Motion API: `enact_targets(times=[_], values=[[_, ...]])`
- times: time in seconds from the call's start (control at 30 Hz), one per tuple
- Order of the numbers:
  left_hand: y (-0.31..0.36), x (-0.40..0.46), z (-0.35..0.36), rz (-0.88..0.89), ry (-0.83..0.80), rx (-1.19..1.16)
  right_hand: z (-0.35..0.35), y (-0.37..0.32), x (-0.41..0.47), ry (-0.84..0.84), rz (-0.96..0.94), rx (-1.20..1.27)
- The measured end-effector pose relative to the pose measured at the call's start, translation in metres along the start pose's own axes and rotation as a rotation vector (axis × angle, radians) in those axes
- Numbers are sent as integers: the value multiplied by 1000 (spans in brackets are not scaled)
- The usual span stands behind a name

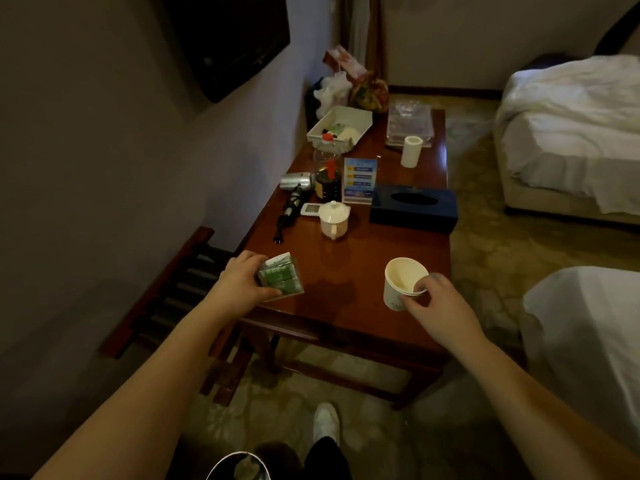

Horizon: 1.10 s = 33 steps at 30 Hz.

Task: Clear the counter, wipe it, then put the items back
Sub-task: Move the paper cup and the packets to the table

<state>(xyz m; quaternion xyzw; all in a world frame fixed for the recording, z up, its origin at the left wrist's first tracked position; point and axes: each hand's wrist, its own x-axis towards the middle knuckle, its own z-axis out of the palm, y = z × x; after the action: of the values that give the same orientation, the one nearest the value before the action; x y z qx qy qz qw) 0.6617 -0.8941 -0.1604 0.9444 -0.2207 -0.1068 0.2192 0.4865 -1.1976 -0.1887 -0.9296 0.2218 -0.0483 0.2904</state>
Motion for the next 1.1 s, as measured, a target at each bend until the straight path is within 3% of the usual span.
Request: enact_targets(times=[0.53, 1.1], values=[[-53, 234, 32, 87, -138, 171, 69, -7, 172, -37, 244, -4], [-72, 323, 75, 167, -219, 308, 117, -9, 256, 13, 320, -41]])
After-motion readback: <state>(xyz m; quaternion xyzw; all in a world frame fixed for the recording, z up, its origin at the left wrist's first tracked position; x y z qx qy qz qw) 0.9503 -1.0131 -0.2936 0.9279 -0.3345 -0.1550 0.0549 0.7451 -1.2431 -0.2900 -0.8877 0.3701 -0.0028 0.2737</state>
